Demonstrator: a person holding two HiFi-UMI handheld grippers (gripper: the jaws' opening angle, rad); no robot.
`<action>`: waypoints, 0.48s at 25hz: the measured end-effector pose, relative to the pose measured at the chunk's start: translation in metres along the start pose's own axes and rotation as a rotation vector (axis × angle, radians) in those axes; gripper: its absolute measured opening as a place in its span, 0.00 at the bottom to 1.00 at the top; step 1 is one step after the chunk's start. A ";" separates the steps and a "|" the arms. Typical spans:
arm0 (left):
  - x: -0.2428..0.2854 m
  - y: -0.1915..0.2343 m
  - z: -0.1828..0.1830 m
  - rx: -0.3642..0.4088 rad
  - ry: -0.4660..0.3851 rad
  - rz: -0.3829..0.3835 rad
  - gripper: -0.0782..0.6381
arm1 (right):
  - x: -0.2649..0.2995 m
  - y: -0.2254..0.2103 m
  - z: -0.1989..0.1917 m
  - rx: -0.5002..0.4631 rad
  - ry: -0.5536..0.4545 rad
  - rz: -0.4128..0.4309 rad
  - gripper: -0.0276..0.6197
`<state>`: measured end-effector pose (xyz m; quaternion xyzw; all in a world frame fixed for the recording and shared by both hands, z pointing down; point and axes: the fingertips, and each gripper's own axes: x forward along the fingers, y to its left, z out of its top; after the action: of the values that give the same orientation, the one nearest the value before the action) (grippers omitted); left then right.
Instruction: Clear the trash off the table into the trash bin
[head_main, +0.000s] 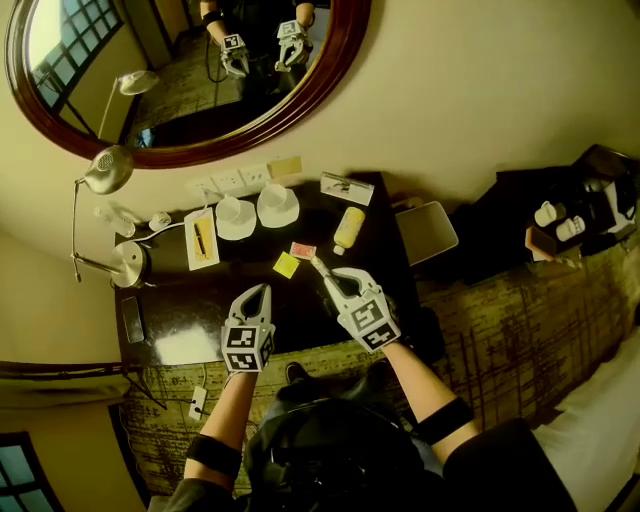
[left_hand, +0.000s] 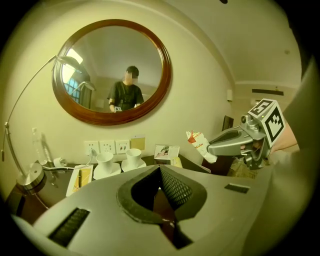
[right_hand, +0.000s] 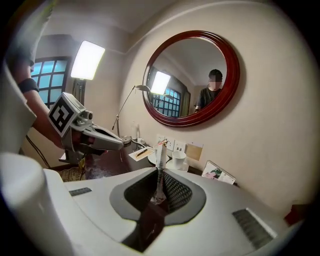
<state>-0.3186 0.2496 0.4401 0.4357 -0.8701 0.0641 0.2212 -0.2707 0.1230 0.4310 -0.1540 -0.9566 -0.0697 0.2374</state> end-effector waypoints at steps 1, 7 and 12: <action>0.004 -0.006 0.003 0.011 -0.001 -0.017 0.11 | -0.004 -0.003 0.000 0.008 -0.006 -0.014 0.13; 0.039 -0.068 0.017 0.080 0.003 -0.142 0.11 | -0.051 -0.038 -0.029 0.083 -0.005 -0.134 0.13; 0.077 -0.166 0.024 0.172 0.022 -0.347 0.11 | -0.121 -0.084 -0.080 0.185 0.023 -0.310 0.13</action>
<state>-0.2361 0.0845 0.4393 0.5957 -0.7708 0.1038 0.2004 -0.1619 -0.0040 0.4388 0.0188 -0.9685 -0.0188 0.2477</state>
